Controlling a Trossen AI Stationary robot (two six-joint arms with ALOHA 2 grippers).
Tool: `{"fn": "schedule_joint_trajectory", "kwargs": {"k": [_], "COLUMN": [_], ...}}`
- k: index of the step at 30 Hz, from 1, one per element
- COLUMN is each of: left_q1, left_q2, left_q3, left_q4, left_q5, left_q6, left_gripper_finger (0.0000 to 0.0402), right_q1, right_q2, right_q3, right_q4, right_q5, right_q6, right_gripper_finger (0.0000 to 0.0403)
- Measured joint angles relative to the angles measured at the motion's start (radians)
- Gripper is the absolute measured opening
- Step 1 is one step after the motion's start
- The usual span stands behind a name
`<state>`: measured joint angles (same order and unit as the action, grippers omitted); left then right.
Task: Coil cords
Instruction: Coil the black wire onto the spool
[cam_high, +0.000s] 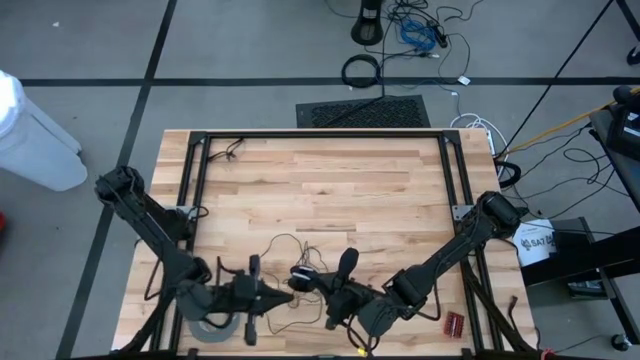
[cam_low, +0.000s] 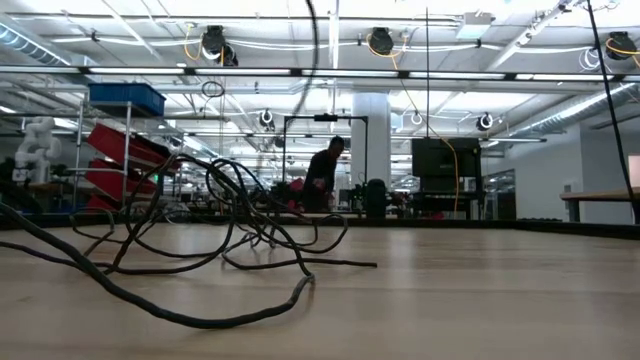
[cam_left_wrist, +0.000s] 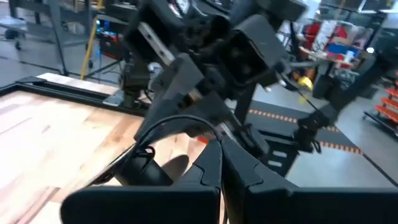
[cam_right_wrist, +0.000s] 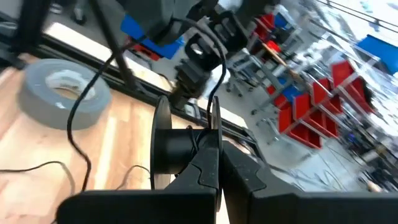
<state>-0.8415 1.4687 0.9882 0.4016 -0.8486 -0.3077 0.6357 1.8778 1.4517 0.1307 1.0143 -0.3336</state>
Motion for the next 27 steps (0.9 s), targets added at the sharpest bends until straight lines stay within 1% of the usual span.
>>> {"fn": "schedule_joint_trajectory", "kwargs": {"k": [2, 5, 10, 14, 27], "left_q1": [0.021, 0.044, 0.063, 0.077, 0.1], "left_q2": [0.004, 0.024, 0.055, 0.073, 0.115], "left_q3": [0.0, 0.0, 0.0, 0.0, 0.0], "left_q4": [0.015, 0.041, 0.09, 0.09, 0.09], "left_q5": [0.011, 0.03, 0.043, 0.076, 0.087], "left_q6": [-0.001, 0.0, 0.007, 0.001, 0.026], "left_gripper_finger": [0.0001, 0.0001, 0.0001, 0.0001, 0.0002], "right_q1": [0.0, -0.002, -0.012, -0.018, -0.019], "right_q2": [0.0, 0.0, 0.0, 0.0, 0.0], "right_q3": [0.0, 0.0, 0.0, 0.0, 0.0], "right_q4": [0.001, 0.0, -0.006, 0.0, 0.001], "right_q5": [0.033, 0.04, 0.12, 0.117, 0.106], "right_q6": [0.006, 0.026, 0.072, 0.103, 0.14], "right_gripper_finger": [0.0, 0.0, 0.0, 0.0, 0.0]}}
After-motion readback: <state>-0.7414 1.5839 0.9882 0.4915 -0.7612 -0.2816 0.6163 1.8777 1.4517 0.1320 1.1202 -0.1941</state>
